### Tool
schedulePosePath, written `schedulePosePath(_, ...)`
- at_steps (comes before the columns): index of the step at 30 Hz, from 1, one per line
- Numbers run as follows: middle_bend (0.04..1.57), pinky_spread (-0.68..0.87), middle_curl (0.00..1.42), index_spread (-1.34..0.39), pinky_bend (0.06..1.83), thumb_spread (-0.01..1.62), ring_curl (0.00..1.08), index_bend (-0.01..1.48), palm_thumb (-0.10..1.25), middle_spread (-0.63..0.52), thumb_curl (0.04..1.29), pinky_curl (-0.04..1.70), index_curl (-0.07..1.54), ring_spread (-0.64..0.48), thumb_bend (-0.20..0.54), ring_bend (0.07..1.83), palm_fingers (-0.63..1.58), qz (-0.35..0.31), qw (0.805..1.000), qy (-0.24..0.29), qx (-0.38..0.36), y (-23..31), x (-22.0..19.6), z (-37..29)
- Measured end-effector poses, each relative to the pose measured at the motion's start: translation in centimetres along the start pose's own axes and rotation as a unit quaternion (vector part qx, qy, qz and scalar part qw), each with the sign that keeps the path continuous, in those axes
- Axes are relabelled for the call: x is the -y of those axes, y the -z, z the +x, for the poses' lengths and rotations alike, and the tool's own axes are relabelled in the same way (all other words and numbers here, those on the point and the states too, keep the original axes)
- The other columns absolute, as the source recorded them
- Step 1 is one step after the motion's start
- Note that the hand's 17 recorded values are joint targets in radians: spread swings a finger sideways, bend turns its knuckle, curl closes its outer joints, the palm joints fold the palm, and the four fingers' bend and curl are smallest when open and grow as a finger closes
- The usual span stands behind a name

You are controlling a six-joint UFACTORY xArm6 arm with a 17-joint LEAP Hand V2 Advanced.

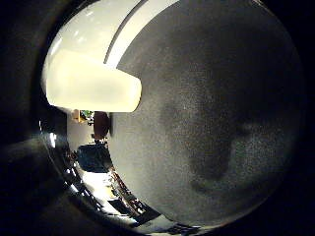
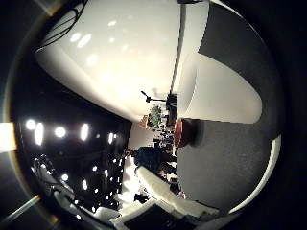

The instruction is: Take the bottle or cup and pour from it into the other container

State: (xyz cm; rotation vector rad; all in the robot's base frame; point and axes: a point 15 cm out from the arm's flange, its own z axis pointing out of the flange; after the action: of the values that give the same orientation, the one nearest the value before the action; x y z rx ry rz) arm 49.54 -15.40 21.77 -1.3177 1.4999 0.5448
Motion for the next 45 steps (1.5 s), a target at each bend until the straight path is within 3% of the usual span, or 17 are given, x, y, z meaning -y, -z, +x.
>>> schedulePosePath(20,0.23,0.44,0.33,-0.20,0.58,0.91,0.29,0.13,0.44,0.22,0.30,0.32,0.20,0.19,-0.030,0.38,0.02,-0.033,0.999,0.014,0.030,-5.4,0.3,-2.6)
schedulePosePath(26,0.29,0.43,0.34,-0.15,0.66,0.93,0.30,0.13,0.49,0.19,0.30,0.32,0.20,0.17,-0.024,0.52,0.12,-0.046,0.998,0.010,0.038,-7.2,0.0,-2.7)
schedulePosePath(31,0.35,0.38,0.35,-0.12,0.71,0.96,0.32,0.14,0.55,0.14,0.31,0.31,0.20,0.08,-0.023,0.65,0.21,-0.055,0.998,0.003,0.043,-8.1,-0.5,-2.4)
schedulePosePath(36,0.48,0.17,0.39,-0.13,0.72,0.98,0.36,0.15,0.61,0.03,0.32,0.29,0.22,-0.05,-0.021,0.84,0.36,-0.055,0.997,-0.003,0.051,-8.7,-0.6,-2.2)
schedulePosePath(42,0.69,-0.34,0.49,-0.21,0.99,0.99,0.45,0.16,0.68,-0.13,0.33,0.33,0.23,-0.21,-0.021,1.09,0.65,-0.064,0.996,-0.011,0.063,-9.2,-1.0,-2.6)
schedulePosePath(45,0.75,-0.47,0.54,-0.26,1.07,0.99,0.48,0.19,0.71,-0.18,0.34,0.36,0.26,-0.23,-0.019,1.14,0.77,-0.065,0.994,-0.020,0.081,-9.4,-1.1,-3.2)
